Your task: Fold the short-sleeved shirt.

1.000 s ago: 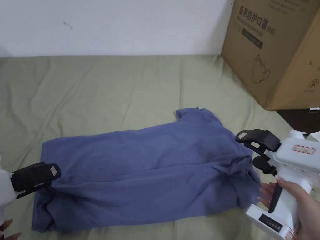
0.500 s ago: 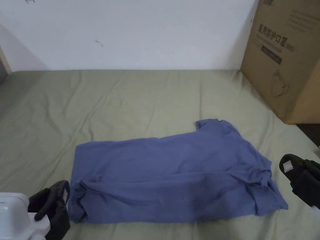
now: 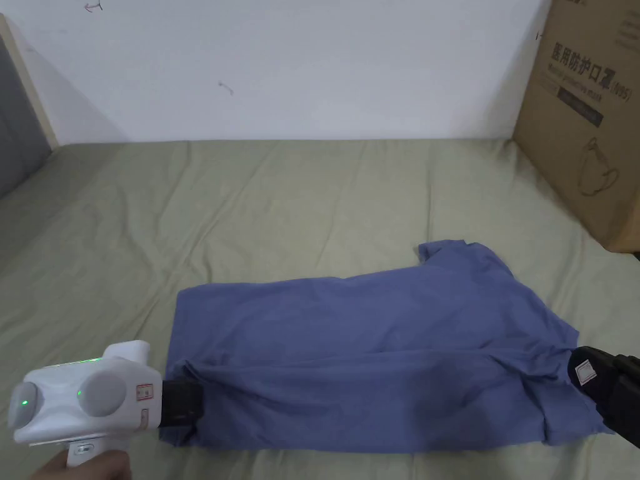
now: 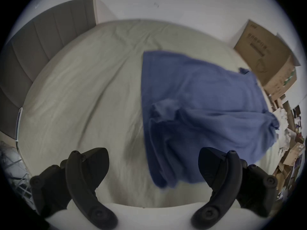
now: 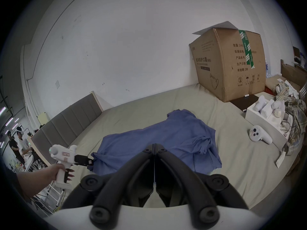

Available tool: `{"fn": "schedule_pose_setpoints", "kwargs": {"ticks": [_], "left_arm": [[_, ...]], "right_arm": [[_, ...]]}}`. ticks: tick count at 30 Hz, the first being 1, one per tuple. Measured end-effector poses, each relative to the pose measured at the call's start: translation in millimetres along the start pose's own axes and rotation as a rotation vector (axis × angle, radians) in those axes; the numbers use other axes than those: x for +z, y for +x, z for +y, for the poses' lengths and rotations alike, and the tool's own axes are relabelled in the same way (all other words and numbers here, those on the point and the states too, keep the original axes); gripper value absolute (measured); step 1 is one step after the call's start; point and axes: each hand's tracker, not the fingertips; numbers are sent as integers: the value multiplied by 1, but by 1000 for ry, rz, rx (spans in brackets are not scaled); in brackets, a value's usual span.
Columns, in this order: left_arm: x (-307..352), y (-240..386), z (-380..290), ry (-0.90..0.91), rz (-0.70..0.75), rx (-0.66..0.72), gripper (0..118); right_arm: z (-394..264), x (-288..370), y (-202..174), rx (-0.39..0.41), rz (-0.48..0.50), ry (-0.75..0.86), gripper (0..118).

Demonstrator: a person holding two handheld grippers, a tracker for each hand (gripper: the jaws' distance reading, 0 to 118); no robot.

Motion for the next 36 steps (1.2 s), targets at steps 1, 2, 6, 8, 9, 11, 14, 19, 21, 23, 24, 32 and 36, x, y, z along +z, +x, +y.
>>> {"fn": "schedule_pose_setpoints", "kwargs": {"ticks": [1,2,6,8,9,11,14,19,21,23,24,32,36], "left_arm": [[-14,0,-2,-38,2,2,111],[-38,-3,-7,-89,10,16,112],[-42,5,-19,-15,-1,-36,118],[-26,11,-19,5,4,-45,113],[-13,18,-22,54,16,-116,101],[11,29,-34,143,9,-241,36],[27,49,-44,118,-133,-273,5],[35,45,-26,139,-111,-236,5],[39,41,-21,141,-109,-227,5],[41,38,-18,144,-78,-250,5],[41,37,-18,146,-36,-273,5],[25,34,-21,92,-26,-236,5],[22,35,-21,79,-15,-253,5]], "right_arm": [[-1,-2,1,1,-3,-11,0],[-2,-5,3,3,-7,-21,0],[-6,-10,5,1,-25,-55,0],[-8,-10,9,-11,-32,-60,0],[-9,-11,12,-21,-36,-63,0],[-10,-11,15,-39,-52,-70,0],[-7,-14,29,-93,-73,-78,0],[24,-52,84,-174,-164,-217,3],[33,-85,119,-259,-171,-388,63],[28,-112,143,-368,-196,-515,112],[23,-122,156,-409,-184,-513,112],[-19,-189,184,-353,-223,-817,109],[-10,-177,164,-96,-367,-779,52]]}}
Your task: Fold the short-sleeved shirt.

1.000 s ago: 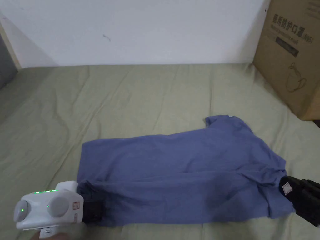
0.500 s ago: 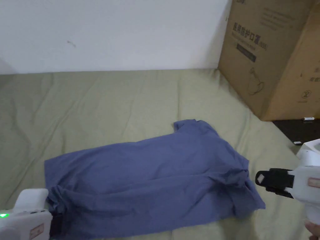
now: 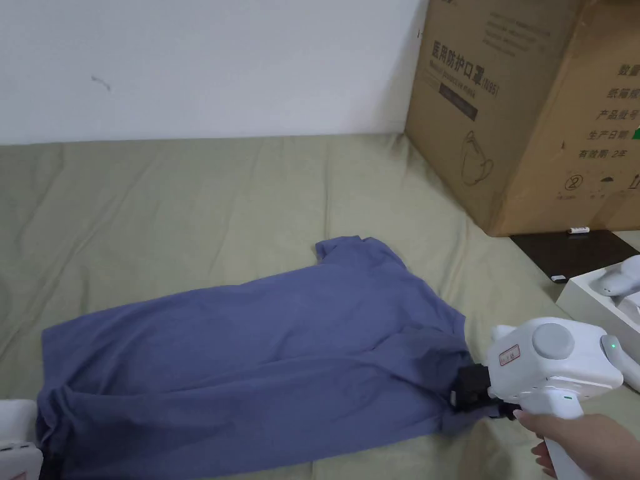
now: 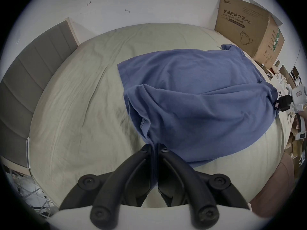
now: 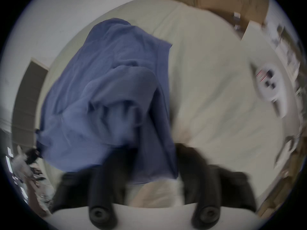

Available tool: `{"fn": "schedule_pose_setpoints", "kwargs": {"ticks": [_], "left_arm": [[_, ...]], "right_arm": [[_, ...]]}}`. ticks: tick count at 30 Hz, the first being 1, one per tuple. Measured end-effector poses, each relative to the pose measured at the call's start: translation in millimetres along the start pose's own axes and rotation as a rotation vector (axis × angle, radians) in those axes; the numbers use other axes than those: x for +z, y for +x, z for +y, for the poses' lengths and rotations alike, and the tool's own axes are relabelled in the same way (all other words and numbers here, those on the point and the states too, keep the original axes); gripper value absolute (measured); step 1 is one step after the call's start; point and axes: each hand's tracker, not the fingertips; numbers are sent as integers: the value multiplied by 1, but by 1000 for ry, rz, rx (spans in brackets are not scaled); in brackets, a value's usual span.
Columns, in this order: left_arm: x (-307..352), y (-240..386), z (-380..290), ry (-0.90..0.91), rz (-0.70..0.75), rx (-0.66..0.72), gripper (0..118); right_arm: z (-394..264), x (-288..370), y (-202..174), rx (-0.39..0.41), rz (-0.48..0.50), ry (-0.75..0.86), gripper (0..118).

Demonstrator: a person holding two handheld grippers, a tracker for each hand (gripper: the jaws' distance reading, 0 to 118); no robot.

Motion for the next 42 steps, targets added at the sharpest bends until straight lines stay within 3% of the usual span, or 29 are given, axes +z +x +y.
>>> {"fn": "schedule_pose_setpoints", "kwargs": {"ticks": [1,6,14,18,22,26,27,28,29,30,31,34,39,40,41,42], "left_arm": [[1,-2,1,-3,-5,5,5],[30,0,7,32,-16,7,5],[87,-25,-2,19,-51,-34,5],[110,-38,-35,-22,-80,-31,5],[93,-47,-73,-66,-136,33,5],[83,-51,-89,-41,-174,138,9],[84,-53,-90,-32,-173,158,18],[87,-56,-91,-23,-170,179,54],[91,-58,-90,-22,-164,197,91],[96,-59,-90,-16,-156,208,117],[107,-62,-85,93,-170,225,113],[132,-59,-76,104,-153,215,111],[192,-32,-52,356,-139,197,112],[204,-23,-52,451,-116,197,110],[217,-12,-53,553,-115,193,104],[227,-7,-54,664,-100,189,84]], "right_arm": [[-2,5,4,16,26,21,5],[-7,36,15,-17,162,39,5],[-59,103,14,34,205,53,5],[-98,122,18,14,268,4,5],[-121,93,14,5,257,-49,5],[-122,61,13,-92,198,-55,5],[-122,62,13,-106,203,-48,8],[-123,67,10,-113,182,-35,33],[-122,72,6,-110,147,-17,68],[-122,77,4,-91,137,-8,96],[-120,89,3,-68,147,39,105],[-115,122,-14,-13,158,121,105],[-132,204,-67,74,336,491,104],[-139,221,-82,95,344,592,97],[-151,236,-97,115,324,735,82],[-161,244,-108,135,325,856,53]]}}
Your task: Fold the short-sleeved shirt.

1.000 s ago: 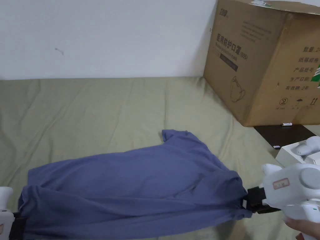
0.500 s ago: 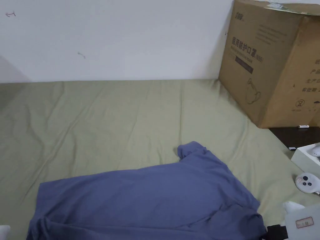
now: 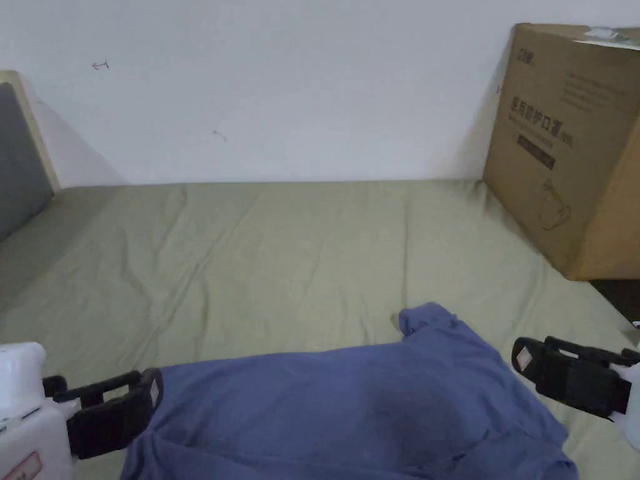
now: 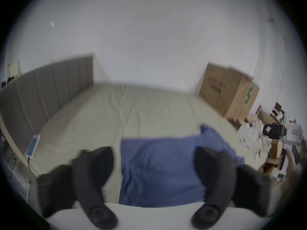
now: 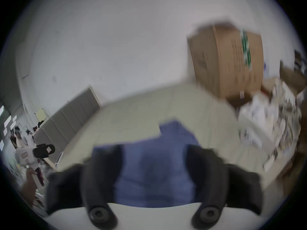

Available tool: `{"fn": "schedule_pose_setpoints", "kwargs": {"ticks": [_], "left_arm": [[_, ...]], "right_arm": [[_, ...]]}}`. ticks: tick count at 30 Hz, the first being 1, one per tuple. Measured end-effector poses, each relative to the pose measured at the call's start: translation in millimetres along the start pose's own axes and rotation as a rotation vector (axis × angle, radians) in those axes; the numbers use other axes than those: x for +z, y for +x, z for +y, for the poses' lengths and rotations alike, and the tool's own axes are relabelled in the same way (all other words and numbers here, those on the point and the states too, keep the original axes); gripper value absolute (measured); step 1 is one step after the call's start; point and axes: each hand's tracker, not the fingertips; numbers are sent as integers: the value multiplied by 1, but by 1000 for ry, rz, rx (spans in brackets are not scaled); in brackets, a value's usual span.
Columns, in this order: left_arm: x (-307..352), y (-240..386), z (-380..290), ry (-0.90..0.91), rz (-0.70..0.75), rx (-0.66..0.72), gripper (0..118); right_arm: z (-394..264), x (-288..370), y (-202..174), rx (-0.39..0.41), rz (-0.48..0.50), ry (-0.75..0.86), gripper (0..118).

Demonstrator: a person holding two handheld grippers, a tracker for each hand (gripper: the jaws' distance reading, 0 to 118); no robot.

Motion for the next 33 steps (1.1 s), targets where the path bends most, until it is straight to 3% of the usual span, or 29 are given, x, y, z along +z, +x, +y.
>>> {"fn": "schedule_pose_setpoints", "kwargs": {"ticks": [1,2,4,10,11,14,16,18,19,21,22,25,28,30,31,33], "left_arm": [[7,8,2,92,1,-19,32],[11,18,2,160,16,-48,0],[12,31,0,241,123,-152,0],[-9,33,13,268,68,-180,0],[-23,23,23,207,44,-154,0],[-95,-15,54,-213,20,-74,0],[-154,-46,56,-504,-53,-7,0],[-205,-75,37,-589,-39,5,0],[-223,-87,29,-594,11,-6,18],[-260,-106,11,-621,100,-15,88],[-271,-112,0,-630,115,-14,114],[-303,-121,-28,-661,83,32,118],[-327,-126,-59,-756,148,-4,118],[-340,-132,-83,-820,207,-24,118],[-340,-134,-91,-842,154,-1,118],[-343,-136,-91,-770,186,-36,117]], "right_arm": [[-1,7,-13,43,23,101,11],[-3,4,-17,88,26,190,6],[-6,3,-33,90,41,255,6],[-10,-22,-37,96,67,223,6],[-9,-27,-36,124,68,189,6],[-12,-40,-28,171,29,138,6],[-15,-50,-20,150,50,66,6],[-21,-61,-13,114,50,16,6],[-23,-67,-9,89,52,-4,6],[-27,-77,0,-2,50,-42,6],[-28,-81,5,-41,48,-61,6],[-31,-96,20,-111,9,-120,6],[-34,-108,35,-153,-12,-151,6],[-37,-113,38,-153,-32,-172,6],[-38,-116,40,-146,-38,-182,6],[-43,-121,39,-131,-47,-208,6]]}}
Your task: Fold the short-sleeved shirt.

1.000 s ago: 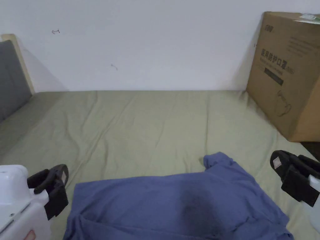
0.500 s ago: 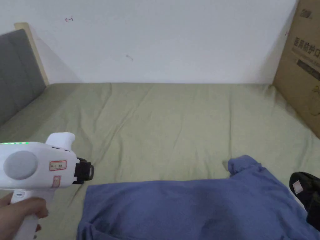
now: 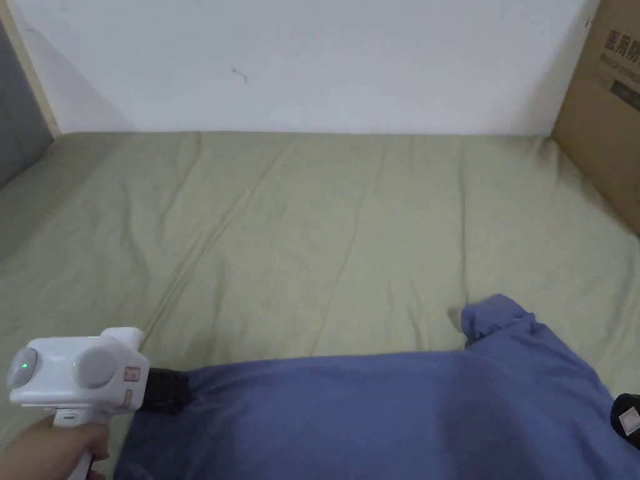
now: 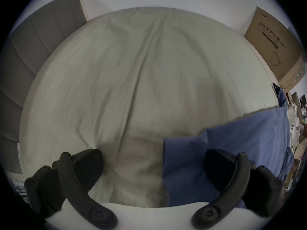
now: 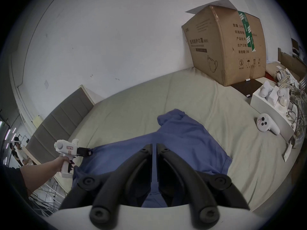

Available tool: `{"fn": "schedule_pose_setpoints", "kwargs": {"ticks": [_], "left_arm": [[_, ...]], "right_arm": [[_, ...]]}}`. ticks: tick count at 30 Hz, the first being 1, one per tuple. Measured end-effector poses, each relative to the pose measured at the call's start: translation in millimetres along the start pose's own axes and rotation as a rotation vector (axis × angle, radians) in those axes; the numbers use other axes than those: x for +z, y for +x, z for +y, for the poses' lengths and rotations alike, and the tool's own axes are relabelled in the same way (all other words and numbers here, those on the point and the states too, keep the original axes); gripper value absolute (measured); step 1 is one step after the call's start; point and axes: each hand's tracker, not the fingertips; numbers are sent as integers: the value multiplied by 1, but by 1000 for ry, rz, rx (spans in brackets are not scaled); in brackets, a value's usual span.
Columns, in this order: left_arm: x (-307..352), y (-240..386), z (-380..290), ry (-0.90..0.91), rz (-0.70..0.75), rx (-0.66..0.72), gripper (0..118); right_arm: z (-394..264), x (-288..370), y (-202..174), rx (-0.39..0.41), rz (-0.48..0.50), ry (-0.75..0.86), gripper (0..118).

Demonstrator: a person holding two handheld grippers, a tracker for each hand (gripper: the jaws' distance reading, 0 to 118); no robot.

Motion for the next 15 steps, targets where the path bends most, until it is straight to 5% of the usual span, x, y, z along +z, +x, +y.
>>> {"fn": "schedule_pose_setpoints", "kwargs": {"ticks": [2,3,4,5,11,14,15], "left_arm": [[8,6,-3,29,31,-25,96],[29,17,-4,72,34,-73,75],[38,22,-7,107,26,-100,34],[46,27,-10,144,14,-128,8],[74,44,-7,186,-67,-155,3],[92,39,1,228,-92,-130,3],[99,39,5,232,-104,-113,3]], "right_arm": [[-3,-6,2,-1,4,-26,6],[-4,-10,4,-4,14,-40,6],[-5,-14,5,-6,26,-52,6],[-3,-20,7,-3,33,-63,6],[56,-98,22,106,20,-162,6],[103,-160,36,80,19,-244,7],[116,-186,41,78,-24,-312,16]]}}
